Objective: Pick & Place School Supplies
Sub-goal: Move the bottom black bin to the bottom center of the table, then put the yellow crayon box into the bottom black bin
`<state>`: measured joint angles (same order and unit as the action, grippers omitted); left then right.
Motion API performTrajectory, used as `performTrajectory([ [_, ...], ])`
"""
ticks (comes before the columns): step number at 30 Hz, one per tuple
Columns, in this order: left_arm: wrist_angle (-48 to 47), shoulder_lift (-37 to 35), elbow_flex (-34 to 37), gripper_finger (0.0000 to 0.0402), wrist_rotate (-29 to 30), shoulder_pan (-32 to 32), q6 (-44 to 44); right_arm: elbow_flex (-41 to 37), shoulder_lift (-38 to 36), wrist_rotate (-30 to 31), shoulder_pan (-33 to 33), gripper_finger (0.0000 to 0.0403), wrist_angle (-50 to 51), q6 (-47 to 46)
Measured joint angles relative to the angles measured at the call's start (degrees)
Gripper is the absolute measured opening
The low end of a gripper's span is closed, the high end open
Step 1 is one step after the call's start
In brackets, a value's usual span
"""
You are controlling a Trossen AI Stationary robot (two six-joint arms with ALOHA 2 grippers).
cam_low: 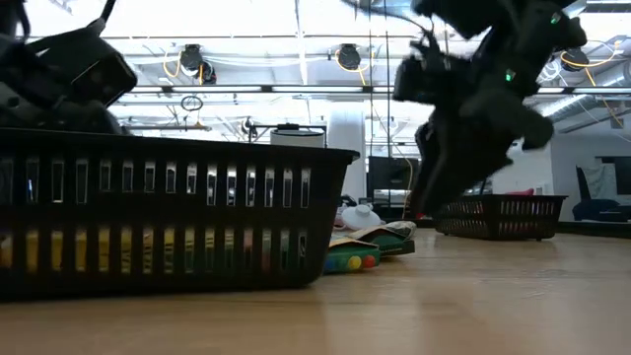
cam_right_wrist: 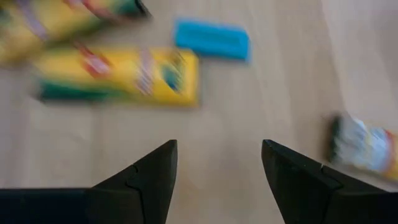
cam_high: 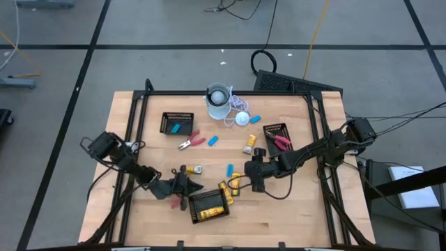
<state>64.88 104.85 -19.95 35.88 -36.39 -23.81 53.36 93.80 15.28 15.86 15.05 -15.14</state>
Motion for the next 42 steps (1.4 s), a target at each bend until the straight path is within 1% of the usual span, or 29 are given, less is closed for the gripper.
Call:
performTrajectory([
  [3,0.1,-2.4,1.2,0.0017,-0.3,1.4,3.3,0.0,0.0,0.1,-2.2,0.0224,3.8,3.8],
  [5,-0.2,-4.1,2.2,0.0022,-0.5,2.1,5.6,0.0,0.0,0.4,-3.5,0.0224,4.0,7.4],
  [8,0.0,-7.6,4.1,0.0031,-0.3,3.1,8.8,0.0,0.0,2.9,-5.2,0.0224,4.0,12.8],
  [10,-0.1,-10.0,5.3,0.0041,-0.2,4.0,10.5,0.0,0.0,2.9,-6.8,0.0224,4.8,16.1],
  [17,-0.1,-17.6,9.8,0.0101,1.3,7.5,14.9,0.0,0.0,2.7,-12.8,0.0224,7.6,26.2],
  [20,-0.3,-19.9,11.4,0.0129,1.4,9.1,15.1,0.0,0.0,2.6,-15.4,0.0224,7.8,30.3],
  [24,-0.4,-21.4,12.9,0.0160,1.4,11.1,15.1,0.0,0.0,2.3,-18.1,0.0224,6.7,36.7],
  [29,-0.6,-22.1,13.4,0.0185,1.2,13.7,15.1,0.0,0.0,-2.3,-21.0,0.0224,5.3,40.7],
  [34,-0.9,-22.1,13.5,0.0190,-0.4,15.7,15.1,0.0,1.4,-3.4,-21.9,0.0224,4.4,44.8],
  [36,-1.0,-22.1,13.5,0.0191,-1.2,16.5,15.1,0.0,2.6,-3.4,-22.2,0.0224,2.2,46.3],
  [42,-1.3,-22.1,13.5,0.0191,-3.3,18.1,15.0,0.2,4.5,-3.4,-23.3,0.0224,-0.3,47.9],
])
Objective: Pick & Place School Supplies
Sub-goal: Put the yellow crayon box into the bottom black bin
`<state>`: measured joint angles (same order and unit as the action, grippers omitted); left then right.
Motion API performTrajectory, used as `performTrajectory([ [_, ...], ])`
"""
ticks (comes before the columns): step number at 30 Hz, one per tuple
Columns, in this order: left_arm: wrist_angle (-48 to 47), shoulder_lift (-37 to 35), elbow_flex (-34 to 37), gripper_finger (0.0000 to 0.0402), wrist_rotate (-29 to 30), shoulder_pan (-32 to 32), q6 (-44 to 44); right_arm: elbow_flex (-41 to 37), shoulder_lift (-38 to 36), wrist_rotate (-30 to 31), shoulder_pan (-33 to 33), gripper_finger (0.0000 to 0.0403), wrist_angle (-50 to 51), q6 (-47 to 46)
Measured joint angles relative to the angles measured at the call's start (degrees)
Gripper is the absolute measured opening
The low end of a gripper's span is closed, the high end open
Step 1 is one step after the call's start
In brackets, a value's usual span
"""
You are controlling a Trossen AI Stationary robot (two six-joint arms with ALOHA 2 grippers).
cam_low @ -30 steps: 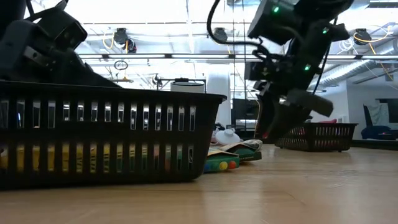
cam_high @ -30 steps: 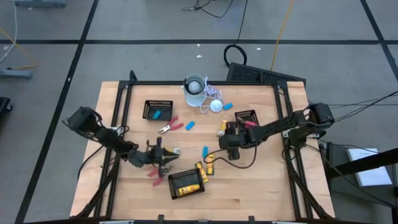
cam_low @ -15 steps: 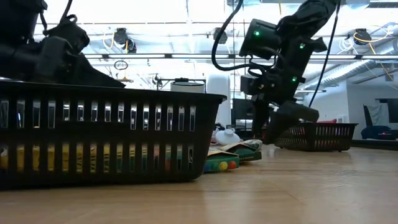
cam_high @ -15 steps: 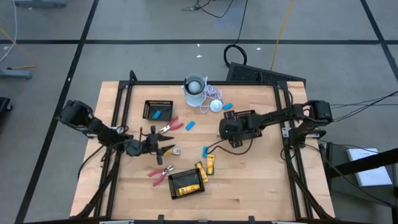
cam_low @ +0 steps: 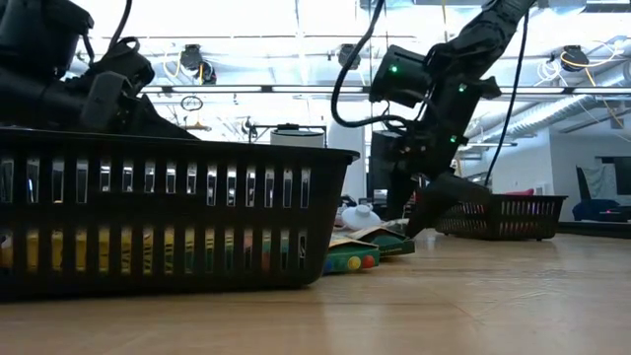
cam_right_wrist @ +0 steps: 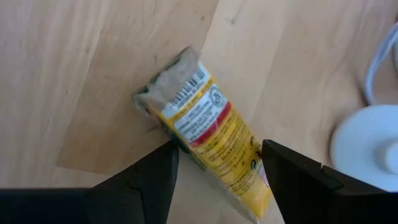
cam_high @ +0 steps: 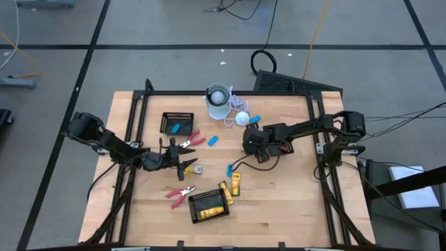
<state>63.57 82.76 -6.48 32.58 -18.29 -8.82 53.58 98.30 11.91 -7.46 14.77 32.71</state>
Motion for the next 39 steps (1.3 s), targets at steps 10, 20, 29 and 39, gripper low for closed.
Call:
performTrajectory([
  [10,-0.1,0.0,0.0,0.0191,-0.9,0.4,-0.2,-0.1,0.2,-0.2,-0.3,0.0209,-1.1,-0.3],
  [20,-0.1,0.0,0.0,0.0191,-0.8,0.4,-0.3,-0.3,0.5,4.1,-0.4,0.0061,-3.9,-1.5],
  [29,-0.1,0.0,0.0,0.0191,-0.6,0.4,0.2,-0.3,0.5,6.1,0.6,0.0036,-7.8,-2.1],
  [39,0.0,0.0,0.0,0.0191,-1.4,0.8,1.7,-0.1,0.4,5.8,3.5,0.0036,-16.3,-1.6],
])
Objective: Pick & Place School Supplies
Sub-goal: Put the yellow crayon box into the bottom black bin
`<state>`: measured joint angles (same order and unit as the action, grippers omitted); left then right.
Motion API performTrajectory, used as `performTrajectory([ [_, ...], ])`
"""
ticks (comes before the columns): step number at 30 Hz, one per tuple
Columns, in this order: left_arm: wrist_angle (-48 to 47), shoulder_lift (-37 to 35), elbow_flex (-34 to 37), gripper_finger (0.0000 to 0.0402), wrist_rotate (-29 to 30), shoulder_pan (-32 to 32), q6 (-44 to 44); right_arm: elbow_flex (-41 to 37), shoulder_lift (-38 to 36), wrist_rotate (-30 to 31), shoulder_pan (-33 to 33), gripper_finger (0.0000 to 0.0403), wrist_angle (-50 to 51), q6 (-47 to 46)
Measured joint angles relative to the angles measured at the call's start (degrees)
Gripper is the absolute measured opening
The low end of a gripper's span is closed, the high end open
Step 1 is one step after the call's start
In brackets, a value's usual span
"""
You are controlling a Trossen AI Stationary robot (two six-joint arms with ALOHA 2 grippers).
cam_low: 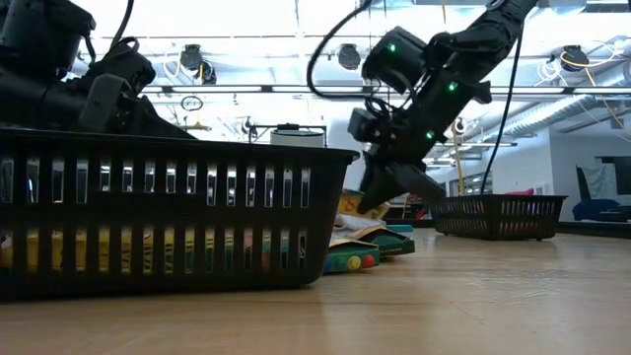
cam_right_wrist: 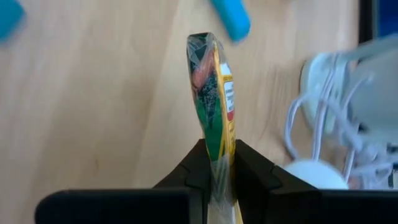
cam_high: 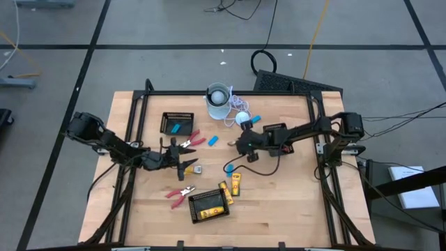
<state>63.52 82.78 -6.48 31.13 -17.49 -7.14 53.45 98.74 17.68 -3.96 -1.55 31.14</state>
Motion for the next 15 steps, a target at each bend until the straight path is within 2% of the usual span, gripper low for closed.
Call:
performTrajectory([
  [5,2.4,0.0,0.0,0.0191,-3.9,2.3,1.4,2.7,0.0,-3.2,1.5,0.0036,-5.1,-0.4],
  [10,4.3,0.0,-0.5,0.0191,-8.9,4.5,3.0,6.0,0.0,-9.0,2.1,0.0036,-8.9,-1.6],
  [15,4.3,0.0,-1.3,0.0191,-11.0,5.7,4.0,7.1,-0.1,-13.2,2.2,0.0036,-13.7,-2.6],
])
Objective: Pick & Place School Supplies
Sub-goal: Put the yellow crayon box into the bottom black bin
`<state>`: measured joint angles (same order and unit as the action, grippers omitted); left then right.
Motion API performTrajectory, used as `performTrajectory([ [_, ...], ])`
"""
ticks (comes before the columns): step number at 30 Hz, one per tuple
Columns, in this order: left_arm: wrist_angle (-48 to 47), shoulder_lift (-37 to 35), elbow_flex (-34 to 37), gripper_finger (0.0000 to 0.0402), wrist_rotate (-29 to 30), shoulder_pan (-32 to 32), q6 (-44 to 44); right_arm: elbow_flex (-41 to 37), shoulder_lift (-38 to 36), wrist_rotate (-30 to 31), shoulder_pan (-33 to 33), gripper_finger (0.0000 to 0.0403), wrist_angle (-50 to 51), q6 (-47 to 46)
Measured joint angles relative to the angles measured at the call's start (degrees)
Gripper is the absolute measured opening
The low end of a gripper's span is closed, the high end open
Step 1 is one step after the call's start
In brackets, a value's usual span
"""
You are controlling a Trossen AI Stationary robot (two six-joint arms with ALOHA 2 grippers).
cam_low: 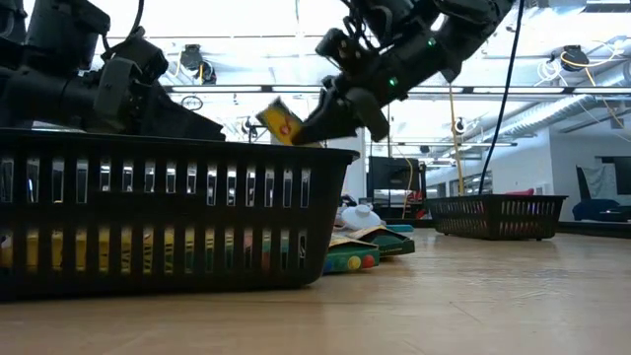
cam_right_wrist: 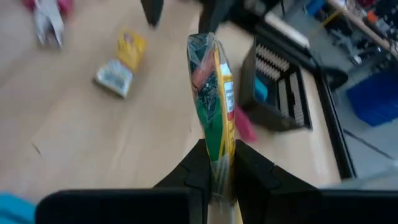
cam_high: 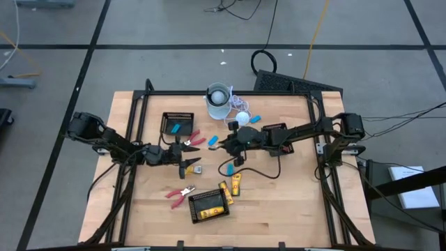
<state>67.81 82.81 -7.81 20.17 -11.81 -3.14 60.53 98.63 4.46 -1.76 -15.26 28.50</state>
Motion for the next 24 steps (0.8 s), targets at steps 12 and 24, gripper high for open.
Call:
performTrajectory([
  [12,-0.4,0.8,-5.7,0.0191,-5.6,4.3,5.6,0.2,1.1,-7.6,0.0,0.0036,-7.5,-4.0],
  [24,-1.2,1.3,-10.0,0.0191,-11.7,7.7,7.6,0.2,1.7,-7.7,0.0,0.0036,-10.4,-3.9],
])
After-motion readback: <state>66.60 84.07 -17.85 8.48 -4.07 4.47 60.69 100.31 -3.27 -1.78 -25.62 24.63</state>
